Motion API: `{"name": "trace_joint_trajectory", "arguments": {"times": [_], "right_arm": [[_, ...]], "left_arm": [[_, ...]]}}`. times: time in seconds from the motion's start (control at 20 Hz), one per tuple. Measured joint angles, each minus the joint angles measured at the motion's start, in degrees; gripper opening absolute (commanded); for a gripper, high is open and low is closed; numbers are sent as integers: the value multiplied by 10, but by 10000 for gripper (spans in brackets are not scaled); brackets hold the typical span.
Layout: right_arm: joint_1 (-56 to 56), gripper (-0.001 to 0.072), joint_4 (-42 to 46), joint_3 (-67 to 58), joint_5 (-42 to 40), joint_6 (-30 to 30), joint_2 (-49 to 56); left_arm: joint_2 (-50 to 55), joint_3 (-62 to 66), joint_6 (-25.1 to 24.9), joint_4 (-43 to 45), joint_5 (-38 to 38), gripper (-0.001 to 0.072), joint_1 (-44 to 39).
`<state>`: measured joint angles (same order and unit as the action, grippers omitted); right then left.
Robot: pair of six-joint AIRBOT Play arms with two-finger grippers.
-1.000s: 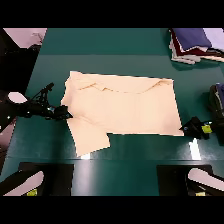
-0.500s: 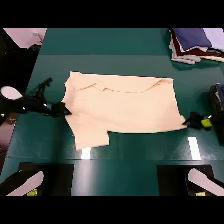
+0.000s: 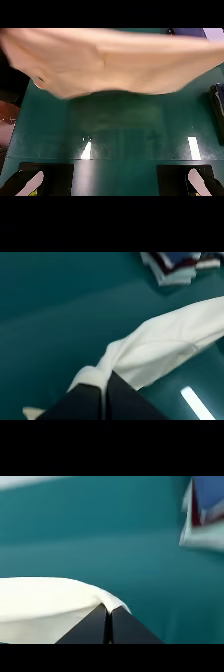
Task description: Fold the shirts.
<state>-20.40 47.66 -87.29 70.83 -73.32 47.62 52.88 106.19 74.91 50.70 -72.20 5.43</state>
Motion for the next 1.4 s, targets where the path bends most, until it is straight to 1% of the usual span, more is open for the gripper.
{"name": "trace_joint_trajectory", "arguments": {"times": [0.1,0.2,0.35,0.5,0.6,0.7,0.8,0.95,1.1,1.25,1.4], "right_arm": [[0,15,-5,-73,-10,0,-18],[0,14,-3,-134,-12,-1,-29],[0,14,36,-219,10,-20,-31],[0,13,93,-298,67,-50,-8],[0,13,114,-326,106,-64,19],[0,14,110,-315,132,-74,48],[12,14,104,-274,151,-80,86],[54,14,119,-201,170,-85,158],[111,14,147,-137,171,-86,245],[151,14,162,-107,144,-86,339],[167,14,170,-125,95,-87,431]], "left_arm": [[-7,100,5,-2,20,21,0],[-23,160,21,-7,46,21,0],[-47,206,39,-23,74,21,0],[-59,220,47,-38,84,21,0],[-62,189,53,-30,82,21,0],[-60,127,56,-24,72,21,0],[-43,52,59,-19,52,21,0],[15,-56,56,-12,17,22,0],[106,-131,48,-8,-11,22,0],[213,-162,41,-8,-15,22,0],[306,-174,14,-13,27,22,0]]}}
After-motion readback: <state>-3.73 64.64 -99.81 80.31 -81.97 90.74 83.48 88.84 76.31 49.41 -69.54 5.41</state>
